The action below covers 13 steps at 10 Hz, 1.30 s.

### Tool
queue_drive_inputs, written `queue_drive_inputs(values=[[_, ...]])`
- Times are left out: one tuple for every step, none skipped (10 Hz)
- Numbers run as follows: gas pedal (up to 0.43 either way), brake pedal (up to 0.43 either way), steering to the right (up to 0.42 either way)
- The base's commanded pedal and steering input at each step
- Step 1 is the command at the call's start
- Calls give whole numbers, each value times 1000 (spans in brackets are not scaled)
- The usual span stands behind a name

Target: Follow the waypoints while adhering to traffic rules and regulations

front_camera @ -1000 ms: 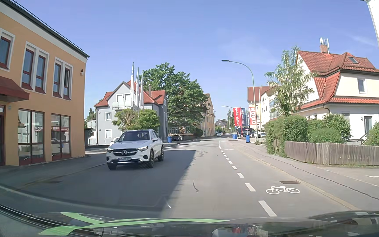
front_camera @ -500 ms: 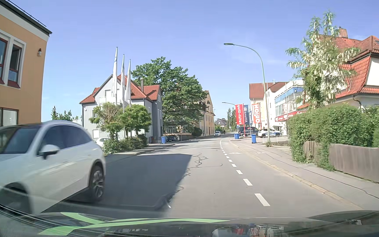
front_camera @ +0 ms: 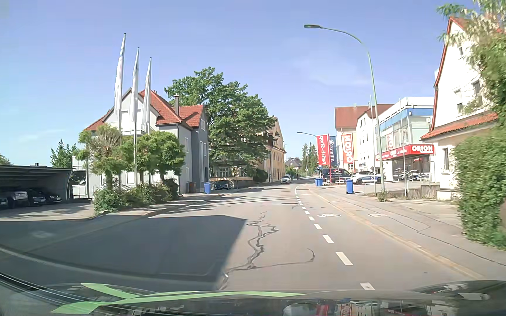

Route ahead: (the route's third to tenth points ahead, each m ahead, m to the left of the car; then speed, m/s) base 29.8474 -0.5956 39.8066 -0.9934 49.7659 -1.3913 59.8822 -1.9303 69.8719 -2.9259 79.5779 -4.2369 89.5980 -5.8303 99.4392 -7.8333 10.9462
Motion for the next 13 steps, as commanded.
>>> queue_drive_inputs(values=[[79, 0, 2], [79, 0, 2], [79, 0, 2], [79, 0, 3], [79, 0, 4], [79, 0, 5], [79, 0, 5], [79, 0, 6], [79, 0, 6], [79, 0, 6], [79, 0, 6], [79, 0, 6], [79, 0, 6]])
